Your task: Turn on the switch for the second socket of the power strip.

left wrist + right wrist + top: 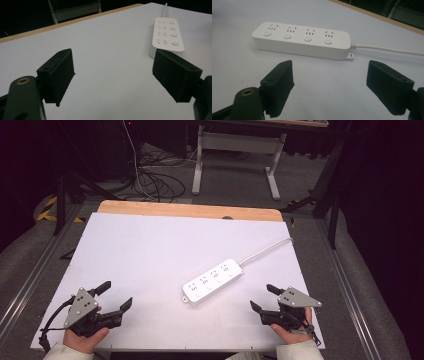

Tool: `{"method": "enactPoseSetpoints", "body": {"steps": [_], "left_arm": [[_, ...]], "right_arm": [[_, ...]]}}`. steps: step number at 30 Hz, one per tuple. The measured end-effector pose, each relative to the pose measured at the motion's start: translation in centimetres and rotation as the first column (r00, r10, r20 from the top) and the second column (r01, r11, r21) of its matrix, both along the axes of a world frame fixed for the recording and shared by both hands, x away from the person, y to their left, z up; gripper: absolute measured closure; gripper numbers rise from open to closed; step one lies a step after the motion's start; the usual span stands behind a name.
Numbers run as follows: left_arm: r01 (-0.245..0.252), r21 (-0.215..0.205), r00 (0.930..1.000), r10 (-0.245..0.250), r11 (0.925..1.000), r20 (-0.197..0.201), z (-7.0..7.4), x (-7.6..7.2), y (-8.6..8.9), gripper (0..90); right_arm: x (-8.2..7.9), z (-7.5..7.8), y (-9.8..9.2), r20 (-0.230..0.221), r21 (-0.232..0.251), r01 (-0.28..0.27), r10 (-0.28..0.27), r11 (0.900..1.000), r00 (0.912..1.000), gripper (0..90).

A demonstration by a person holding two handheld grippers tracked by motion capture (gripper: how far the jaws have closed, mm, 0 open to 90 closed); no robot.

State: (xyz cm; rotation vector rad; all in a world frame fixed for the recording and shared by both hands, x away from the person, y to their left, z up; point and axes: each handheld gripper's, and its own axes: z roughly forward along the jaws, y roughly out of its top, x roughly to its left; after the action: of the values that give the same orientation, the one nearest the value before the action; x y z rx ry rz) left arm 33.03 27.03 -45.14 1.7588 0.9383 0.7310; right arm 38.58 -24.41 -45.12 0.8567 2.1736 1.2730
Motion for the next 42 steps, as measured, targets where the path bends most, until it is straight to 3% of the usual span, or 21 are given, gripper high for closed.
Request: {"method": "enactPoseSetpoints", "body": {"steps": [9, 29, 35, 42], "left_arm": [[-0.005, 0.001, 1.0000, 0.005, 1.0000, 0.003, 0.0, 0.0, 0.0, 18.2], [0.022, -0.003, 0.9997, -0.022, 0.9997, 0.001, 0.0, 0.0, 0.0, 18.1], [0.023, 0.001, 0.9997, -0.023, 0.9997, 0.003, 0.1, 0.0, 0.0, 18.1], [0.023, -0.007, 0.9997, -0.023, 0.9997, 0.004, 0.0, 0.0, 0.1, 18.1]], "right_arm": [[1.0, 1.6, 0.2, -0.033, 0.001, -0.001, 0.001, 1.000, 0.9995, 27.2], [3.9, 4.9, 3.2, -0.016, -0.032, -0.043, 0.042, 0.999, 0.9990, 30.0], [4.5, 5.9, 4.4, -0.015, -0.021, -0.060, 0.060, 0.998, 0.9981, 30.9], [5.3, 6.2, 5.5, -0.011, -0.041, -0.071, 0.071, 0.997, 0.9974, 33.0]]}}
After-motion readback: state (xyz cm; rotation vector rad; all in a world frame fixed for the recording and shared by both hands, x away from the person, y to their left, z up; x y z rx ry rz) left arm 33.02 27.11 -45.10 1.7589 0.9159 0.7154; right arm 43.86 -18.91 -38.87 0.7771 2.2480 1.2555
